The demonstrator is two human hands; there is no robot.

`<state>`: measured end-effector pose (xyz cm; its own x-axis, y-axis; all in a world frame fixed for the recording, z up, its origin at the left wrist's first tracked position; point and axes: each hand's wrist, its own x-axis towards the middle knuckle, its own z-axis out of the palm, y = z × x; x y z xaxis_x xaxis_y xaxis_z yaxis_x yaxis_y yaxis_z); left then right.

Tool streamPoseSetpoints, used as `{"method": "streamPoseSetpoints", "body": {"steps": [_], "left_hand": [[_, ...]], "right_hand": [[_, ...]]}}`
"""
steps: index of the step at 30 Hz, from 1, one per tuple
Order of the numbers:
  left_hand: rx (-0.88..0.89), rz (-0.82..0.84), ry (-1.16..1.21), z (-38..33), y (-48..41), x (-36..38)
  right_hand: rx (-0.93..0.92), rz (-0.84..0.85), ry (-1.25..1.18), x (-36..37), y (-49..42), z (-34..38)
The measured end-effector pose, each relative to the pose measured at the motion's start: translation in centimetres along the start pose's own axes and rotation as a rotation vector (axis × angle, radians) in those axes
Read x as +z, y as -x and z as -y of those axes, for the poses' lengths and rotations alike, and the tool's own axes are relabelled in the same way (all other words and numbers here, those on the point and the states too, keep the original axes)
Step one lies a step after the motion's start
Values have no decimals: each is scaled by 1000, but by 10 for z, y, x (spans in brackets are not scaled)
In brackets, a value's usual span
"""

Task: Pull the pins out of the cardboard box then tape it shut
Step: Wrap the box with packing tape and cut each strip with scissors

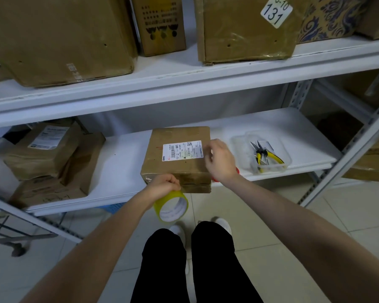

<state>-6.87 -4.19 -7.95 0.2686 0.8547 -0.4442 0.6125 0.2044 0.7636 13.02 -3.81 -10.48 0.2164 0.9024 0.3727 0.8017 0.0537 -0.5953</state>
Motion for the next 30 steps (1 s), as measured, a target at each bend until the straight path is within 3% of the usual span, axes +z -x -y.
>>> {"method": "streamPoseSetpoints", "body": {"steps": [3,5,12,16,19,22,26,30], "left_hand": [[7,-40,-24,6,4,0],[18,-71,-32,6,9,-2],[27,-90,57,8,21,-21],[22,-117,121,5,22,-25],[28,-224,135,10,24,-30],[34,-260,141,9,28,-40],[-97,-35,142,3,36,-46],[-104,122,145,-3,35,-35]], "right_hand": [[-327,251,242,6,9,26],[-362,339,428,18,13,36],[-433,279,641,37,12,55],[-468,238,517,33,19,64],[-333,231,339,17,3,63],[-30,234,331,7,-24,38],[301,502,150,7,-51,7],[327,553,-29,0,-53,0]]}}
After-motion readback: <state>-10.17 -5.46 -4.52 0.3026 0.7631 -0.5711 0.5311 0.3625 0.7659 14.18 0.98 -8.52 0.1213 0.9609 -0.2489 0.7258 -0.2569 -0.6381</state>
